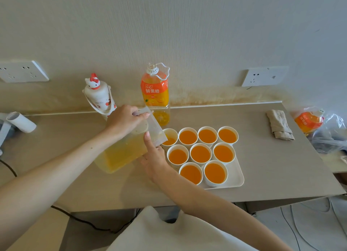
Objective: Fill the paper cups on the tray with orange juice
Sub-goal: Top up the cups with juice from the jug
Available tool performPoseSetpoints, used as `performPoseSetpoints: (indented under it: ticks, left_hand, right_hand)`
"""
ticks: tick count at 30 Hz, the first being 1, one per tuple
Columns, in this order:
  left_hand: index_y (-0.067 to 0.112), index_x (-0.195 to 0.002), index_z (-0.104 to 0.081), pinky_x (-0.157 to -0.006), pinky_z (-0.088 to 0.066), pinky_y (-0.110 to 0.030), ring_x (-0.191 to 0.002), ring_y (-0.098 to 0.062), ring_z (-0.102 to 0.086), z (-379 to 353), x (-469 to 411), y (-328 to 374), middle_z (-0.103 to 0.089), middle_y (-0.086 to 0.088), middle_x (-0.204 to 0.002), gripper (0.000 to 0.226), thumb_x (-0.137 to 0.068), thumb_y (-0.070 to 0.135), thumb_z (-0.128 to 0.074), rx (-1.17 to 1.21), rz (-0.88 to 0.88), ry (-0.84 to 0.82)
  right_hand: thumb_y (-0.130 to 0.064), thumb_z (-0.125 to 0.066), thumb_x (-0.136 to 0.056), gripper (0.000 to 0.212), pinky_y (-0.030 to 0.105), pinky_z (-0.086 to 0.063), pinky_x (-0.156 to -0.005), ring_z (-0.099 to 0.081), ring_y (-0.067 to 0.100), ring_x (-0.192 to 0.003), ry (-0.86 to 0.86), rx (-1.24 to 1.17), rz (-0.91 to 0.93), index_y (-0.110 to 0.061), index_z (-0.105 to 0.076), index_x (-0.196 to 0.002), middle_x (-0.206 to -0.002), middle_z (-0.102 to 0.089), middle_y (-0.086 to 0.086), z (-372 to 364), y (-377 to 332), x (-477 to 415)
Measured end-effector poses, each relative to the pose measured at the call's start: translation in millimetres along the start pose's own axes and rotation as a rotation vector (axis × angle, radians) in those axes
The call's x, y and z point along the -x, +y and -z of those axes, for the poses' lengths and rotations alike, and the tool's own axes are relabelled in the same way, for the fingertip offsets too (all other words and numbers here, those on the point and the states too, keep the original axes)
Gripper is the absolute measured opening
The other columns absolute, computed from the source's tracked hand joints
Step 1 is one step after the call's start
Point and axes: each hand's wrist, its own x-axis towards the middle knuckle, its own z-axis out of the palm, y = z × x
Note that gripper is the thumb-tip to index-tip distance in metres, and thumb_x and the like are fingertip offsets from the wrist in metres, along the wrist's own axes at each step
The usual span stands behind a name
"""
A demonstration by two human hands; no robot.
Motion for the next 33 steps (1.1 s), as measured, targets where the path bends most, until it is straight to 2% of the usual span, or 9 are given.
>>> performPoseSetpoints:
  ticks: [7,14,19,25,29,31,33]
  left_hand:
    - [0.016,-0.057,-0.031,-0.056,-0.024,-0.031,-0.053,-0.017,-0.033,0.8,1.9,3.2,-0.033,0.002,-0.053,0.052,-0.089,0.044,-0.061,-0.007,0.007,-0.004]
    - [0.016,-0.057,-0.033,-0.057,-0.027,-0.031,-0.054,-0.018,-0.036,0.5,1.2,4.3,-0.035,0.001,-0.053,0.051,-0.088,0.045,-0.061,-0.012,0.019,0.002]
    - [0.016,-0.057,-0.032,-0.057,-0.025,-0.032,-0.052,-0.018,-0.034,0.0,0.3,5.2,-0.033,0.002,-0.052,0.051,-0.089,0.045,-0.061,-0.018,0.014,-0.001]
    - [0.017,-0.057,-0.031,-0.055,-0.023,-0.032,-0.053,-0.018,-0.033,-1.5,-1.3,5.2,-0.032,0.002,-0.052,0.052,-0.088,0.045,-0.062,-0.016,0.028,-0.005]
    - [0.017,-0.057,-0.031,-0.056,-0.024,-0.031,-0.053,-0.018,-0.033,-1.2,-1.9,5.1,-0.032,0.002,-0.052,0.052,-0.088,0.045,-0.063,-0.006,0.032,-0.005]
    - [0.017,-0.057,-0.031,-0.055,-0.023,-0.031,-0.053,-0.017,-0.032,-0.6,-1.6,5.5,-0.031,0.002,-0.053,0.052,-0.088,0.045,-0.062,-0.017,0.032,-0.007]
    - [0.017,-0.057,-0.03,-0.055,-0.023,-0.031,-0.052,-0.017,-0.031,-0.6,-1.3,5.8,-0.031,0.002,-0.053,0.052,-0.088,0.044,-0.062,-0.022,0.027,-0.005]
  right_hand:
    - [-0.053,-0.073,-0.067,0.079,0.04,-0.057,-0.091,-0.066,0.023,-0.11,-0.015,-0.015,-0.016,-0.018,-0.049,-0.134,-0.124,-0.066,0.008,0.2,-0.8,2.2]
    - [-0.055,-0.074,-0.065,0.081,0.045,-0.055,-0.094,-0.066,0.024,-0.111,-0.016,-0.013,-0.012,-0.019,-0.05,-0.134,-0.123,-0.067,0.007,1.2,0.3,-1.7]
    - [-0.069,-0.081,-0.048,0.1,0.048,-0.052,-0.097,-0.067,0.023,-0.109,0.022,0.043,-0.013,-0.022,-0.051,-0.131,-0.12,-0.068,0.005,2.5,3.7,-6.7]
    - [-0.058,-0.076,-0.062,0.082,0.046,-0.054,-0.095,-0.068,0.022,-0.106,-0.007,0.019,0.009,-0.02,-0.054,-0.13,-0.117,-0.07,0.007,3.9,1.6,-6.0]
    - [-0.05,-0.073,-0.069,0.073,0.037,-0.058,-0.087,-0.068,0.021,-0.106,-0.039,-0.017,0.012,-0.017,-0.053,-0.132,-0.12,-0.069,0.008,3.3,-3.1,-0.9]
    - [-0.049,-0.073,-0.07,0.074,0.034,-0.059,-0.085,-0.067,0.021,-0.107,-0.055,-0.033,-0.003,-0.018,-0.051,-0.134,-0.122,-0.068,0.008,3.3,-4.1,0.3]
    - [-0.054,-0.076,-0.066,0.081,0.039,-0.057,-0.09,-0.067,0.022,-0.109,-0.051,-0.012,-0.004,-0.019,-0.051,-0.135,-0.122,-0.068,0.007,3.2,-1.2,-1.9]
